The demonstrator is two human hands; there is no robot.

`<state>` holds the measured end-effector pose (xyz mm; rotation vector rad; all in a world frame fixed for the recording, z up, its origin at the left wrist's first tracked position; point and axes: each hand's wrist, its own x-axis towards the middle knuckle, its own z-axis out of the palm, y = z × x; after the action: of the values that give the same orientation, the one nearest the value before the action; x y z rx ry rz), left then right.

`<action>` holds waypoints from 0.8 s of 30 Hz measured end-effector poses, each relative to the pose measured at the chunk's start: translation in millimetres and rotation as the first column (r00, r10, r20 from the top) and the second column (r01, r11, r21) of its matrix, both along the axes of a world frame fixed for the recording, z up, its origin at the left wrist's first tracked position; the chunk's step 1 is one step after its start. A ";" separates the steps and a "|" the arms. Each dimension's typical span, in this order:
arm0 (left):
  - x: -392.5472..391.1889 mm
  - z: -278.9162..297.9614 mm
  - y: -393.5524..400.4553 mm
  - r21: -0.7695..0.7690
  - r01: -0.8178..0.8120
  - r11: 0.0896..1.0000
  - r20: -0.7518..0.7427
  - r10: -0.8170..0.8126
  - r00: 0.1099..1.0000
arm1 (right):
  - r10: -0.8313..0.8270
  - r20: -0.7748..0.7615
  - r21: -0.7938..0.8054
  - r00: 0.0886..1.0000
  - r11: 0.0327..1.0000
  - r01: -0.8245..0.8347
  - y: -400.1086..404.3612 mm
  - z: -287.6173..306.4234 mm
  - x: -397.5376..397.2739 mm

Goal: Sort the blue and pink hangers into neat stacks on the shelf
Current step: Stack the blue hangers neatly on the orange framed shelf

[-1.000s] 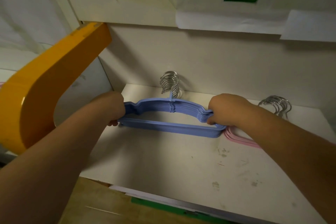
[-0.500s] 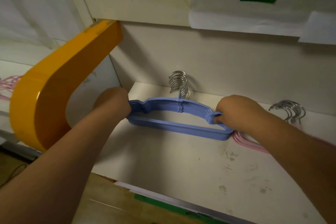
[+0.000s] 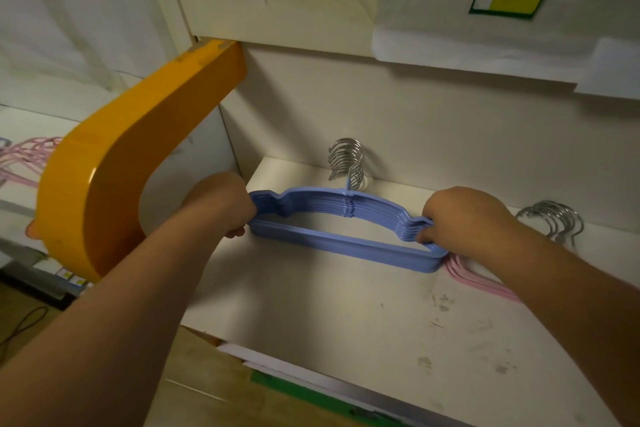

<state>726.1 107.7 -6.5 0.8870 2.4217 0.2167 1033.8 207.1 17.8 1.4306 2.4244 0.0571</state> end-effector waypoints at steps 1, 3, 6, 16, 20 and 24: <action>-1.0 -0.6 0.5 0.005 -0.006 1.000 0.014 0.006 1.000 | -0.011 0.007 -0.011 1.000 1.000 0.011 -0.7 0.6 -1.2; -3.9 -4.9 -0.3 0.029 -0.007 1.000 0.017 0.006 1.000 | -0.024 0.020 -0.030 0.999 0.999 0.025 -0.8 2.3 -2.4; -5.5 -8.2 -5.5 0.067 0.033 0.997 0.005 -0.033 0.999 | -0.038 0.020 -0.025 0.999 0.999 0.038 -2.7 4.2 -3.5; 4.4 20.6 -27.0 -0.050 0.667 0.744 -0.226 -0.659 0.718 | -0.047 -0.342 -0.232 0.939 0.972 -0.036 -20.5 15.5 23.8; 2.6 14.3 -13.3 -0.110 0.684 0.721 -0.322 -0.677 0.662 | 0.054 -0.251 -0.167 0.967 0.981 -0.099 -33.5 5.8 23.6; 5.8 24.7 -5.9 -0.198 0.680 0.706 -0.345 -0.700 0.626 | 0.074 -0.262 -0.057 0.962 0.994 -0.092 -28.7 -2.2 20.6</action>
<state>731.9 101.8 18.2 1.9207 2.1889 -0.3546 1054.4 178.4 15.6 1.3803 2.6672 -0.2062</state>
